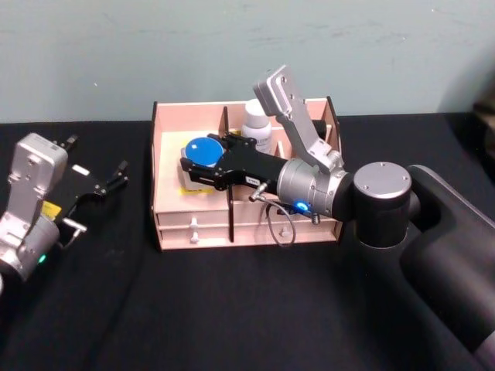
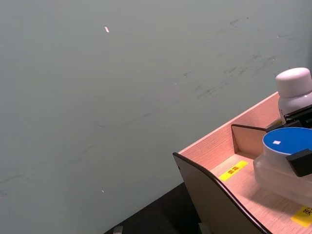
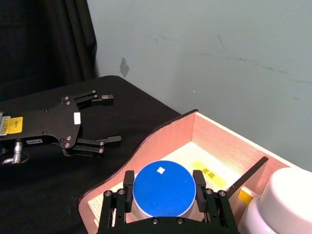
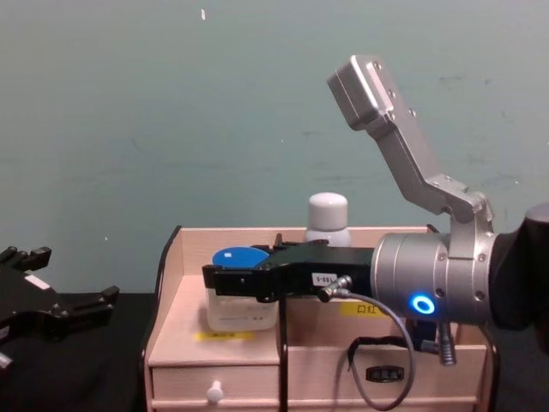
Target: Pick up the facial cleanser and watermelon frost from the table and place them into the tiered storage box.
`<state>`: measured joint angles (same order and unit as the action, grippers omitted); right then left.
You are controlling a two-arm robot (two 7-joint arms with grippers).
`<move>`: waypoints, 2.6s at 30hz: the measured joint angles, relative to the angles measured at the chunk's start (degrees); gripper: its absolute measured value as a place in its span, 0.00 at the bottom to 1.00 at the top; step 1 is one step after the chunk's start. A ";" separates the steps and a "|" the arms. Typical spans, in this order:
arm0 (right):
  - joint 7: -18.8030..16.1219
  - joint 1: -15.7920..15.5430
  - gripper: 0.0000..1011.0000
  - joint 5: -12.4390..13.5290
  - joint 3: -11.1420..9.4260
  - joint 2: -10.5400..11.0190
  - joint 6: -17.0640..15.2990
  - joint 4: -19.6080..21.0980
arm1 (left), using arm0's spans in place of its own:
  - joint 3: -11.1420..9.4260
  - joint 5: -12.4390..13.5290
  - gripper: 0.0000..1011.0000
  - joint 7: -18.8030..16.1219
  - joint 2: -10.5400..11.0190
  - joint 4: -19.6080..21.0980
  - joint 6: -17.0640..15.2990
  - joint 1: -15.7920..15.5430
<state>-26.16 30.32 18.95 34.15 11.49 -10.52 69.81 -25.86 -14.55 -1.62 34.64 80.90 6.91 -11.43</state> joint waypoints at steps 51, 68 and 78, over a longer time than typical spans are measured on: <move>1.68 -22.90 0.99 8.19 -8.10 16.68 4.02 28.84 | 0.00 0.00 0.99 0.00 0.00 0.00 0.00 0.00; 15.29 -29.69 0.99 4.58 -18.71 13.81 8.83 27.14 | 0.00 0.00 0.99 0.00 0.00 0.00 0.00 0.00; 20.55 -27.85 0.99 1.60 -22.07 10.68 9.30 22.62 | 0.00 0.00 0.99 0.00 0.00 0.00 0.00 0.00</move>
<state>-5.61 2.47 20.55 12.07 22.17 -1.22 92.43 -25.86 -14.55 -1.62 34.64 80.90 6.91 -11.43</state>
